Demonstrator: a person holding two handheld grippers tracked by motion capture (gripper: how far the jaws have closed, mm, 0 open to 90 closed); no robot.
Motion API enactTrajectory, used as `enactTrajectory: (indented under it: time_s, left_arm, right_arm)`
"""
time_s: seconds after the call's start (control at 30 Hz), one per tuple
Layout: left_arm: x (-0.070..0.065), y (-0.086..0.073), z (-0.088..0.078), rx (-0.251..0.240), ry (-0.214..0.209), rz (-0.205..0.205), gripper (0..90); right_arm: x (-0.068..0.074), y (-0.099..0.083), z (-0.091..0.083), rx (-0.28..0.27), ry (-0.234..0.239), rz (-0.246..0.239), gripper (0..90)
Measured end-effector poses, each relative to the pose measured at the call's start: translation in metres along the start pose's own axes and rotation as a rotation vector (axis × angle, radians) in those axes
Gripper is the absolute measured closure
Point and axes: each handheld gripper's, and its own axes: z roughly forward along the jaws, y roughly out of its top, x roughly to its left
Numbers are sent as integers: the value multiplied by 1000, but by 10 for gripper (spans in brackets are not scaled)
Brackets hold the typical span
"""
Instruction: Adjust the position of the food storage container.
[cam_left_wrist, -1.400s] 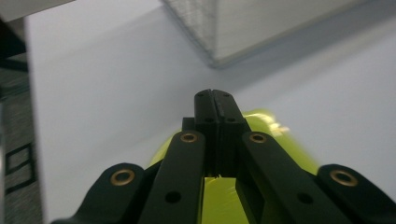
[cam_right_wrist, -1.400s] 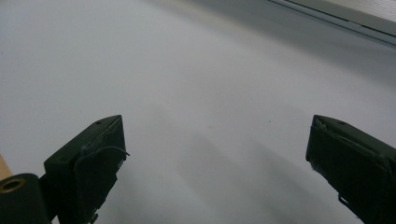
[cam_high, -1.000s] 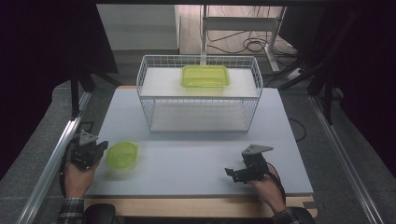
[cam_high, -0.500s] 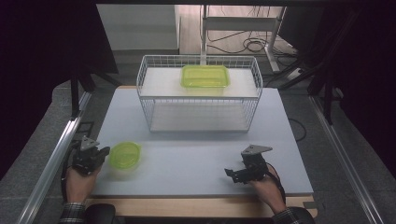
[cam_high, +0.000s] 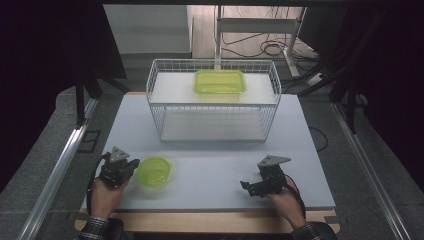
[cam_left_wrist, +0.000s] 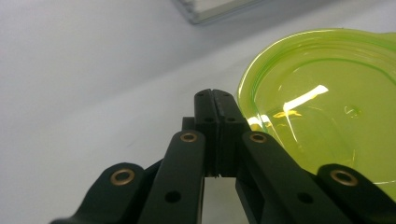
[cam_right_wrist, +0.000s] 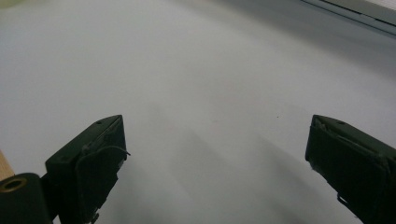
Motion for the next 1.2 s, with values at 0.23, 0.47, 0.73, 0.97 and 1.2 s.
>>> enactTrajectory:
  time_s: [0.23, 0.47, 0.73, 0.97, 1.2]
  left_arm:
    - [8, -11, -3, 31, 11, -20, 900]
    - [-1, -25, 6, 120, -125, 47, 900]
    - [-24, -16, 13, 126, -191, 105, 900]
    - [-41, -8, 18, 117, -230, 141, 900]
    - [-63, 2, 24, 115, -273, 193, 900]
  right_arm:
    - [-1, 0, -2, -8, -2, 3, 52]
    - [-1, 0, -1, -6, -4, -1, 52]
    - [-1, 0, -1, -4, -1, 1, 52]
    - [-1, 0, -1, -7, -1, 0, 52]
    - [0, 0, -1, -5, -2, -1, 52]
